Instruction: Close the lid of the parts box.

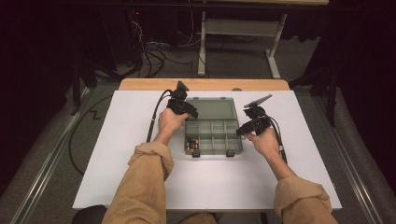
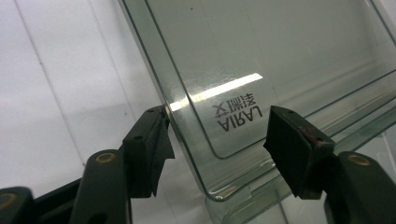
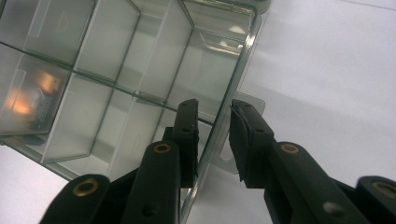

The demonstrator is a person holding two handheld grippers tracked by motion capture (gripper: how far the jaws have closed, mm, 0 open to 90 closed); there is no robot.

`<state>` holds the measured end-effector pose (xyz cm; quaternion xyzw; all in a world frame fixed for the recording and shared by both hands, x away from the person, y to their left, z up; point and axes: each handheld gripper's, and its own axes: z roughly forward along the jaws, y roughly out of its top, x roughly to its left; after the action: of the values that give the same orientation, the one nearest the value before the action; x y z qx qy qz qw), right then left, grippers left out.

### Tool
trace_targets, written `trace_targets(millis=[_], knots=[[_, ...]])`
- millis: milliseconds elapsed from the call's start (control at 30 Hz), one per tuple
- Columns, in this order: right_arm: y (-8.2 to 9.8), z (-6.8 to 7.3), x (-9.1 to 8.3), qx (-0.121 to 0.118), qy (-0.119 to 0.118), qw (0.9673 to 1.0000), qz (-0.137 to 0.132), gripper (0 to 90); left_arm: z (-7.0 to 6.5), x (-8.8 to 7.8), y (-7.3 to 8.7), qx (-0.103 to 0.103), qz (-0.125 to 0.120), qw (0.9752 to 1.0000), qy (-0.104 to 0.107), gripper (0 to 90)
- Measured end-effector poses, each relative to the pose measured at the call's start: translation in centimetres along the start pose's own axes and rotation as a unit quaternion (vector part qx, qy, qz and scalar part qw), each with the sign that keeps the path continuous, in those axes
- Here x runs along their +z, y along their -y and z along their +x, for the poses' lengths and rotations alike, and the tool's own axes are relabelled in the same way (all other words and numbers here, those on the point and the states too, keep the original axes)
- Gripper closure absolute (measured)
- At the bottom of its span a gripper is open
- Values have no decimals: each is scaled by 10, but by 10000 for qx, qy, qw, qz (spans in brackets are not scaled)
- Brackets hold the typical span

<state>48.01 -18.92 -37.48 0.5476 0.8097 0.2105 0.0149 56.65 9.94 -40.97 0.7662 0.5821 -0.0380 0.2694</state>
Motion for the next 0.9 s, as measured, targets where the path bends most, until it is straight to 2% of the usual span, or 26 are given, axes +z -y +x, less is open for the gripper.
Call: trace_targets(millis=[333, 500, 667, 700, 733, 900], knots=[[0, -1, 0, 43, -43, 10000, 9, 741, 3, -1, 0, -115, -51, 9998, 130, 409], [-1, -1, 0, 27, -30, 10000, 15, 742, 0, -6, -1, -54, -125, 9999, 52, 423], [-1, -1, 0, 52, -42, 10000, 30, 742, -1, -10, 0, -10, -202, 9998, 79, 434], [-1, -1, 0, 59, -41, 10000, 31, 743, 0, -9, 0, 96, -304, 9993, 220, 434], [-1, -1, 0, 64, -45, 10000, 40, 743, -1, -12, 0, 8, -228, 9997, 93, 436], [-2, -1, 0, 65, -38, 9999, 69, 743, -2, -19, 1, 55, -349, 9993, 141, 449]])
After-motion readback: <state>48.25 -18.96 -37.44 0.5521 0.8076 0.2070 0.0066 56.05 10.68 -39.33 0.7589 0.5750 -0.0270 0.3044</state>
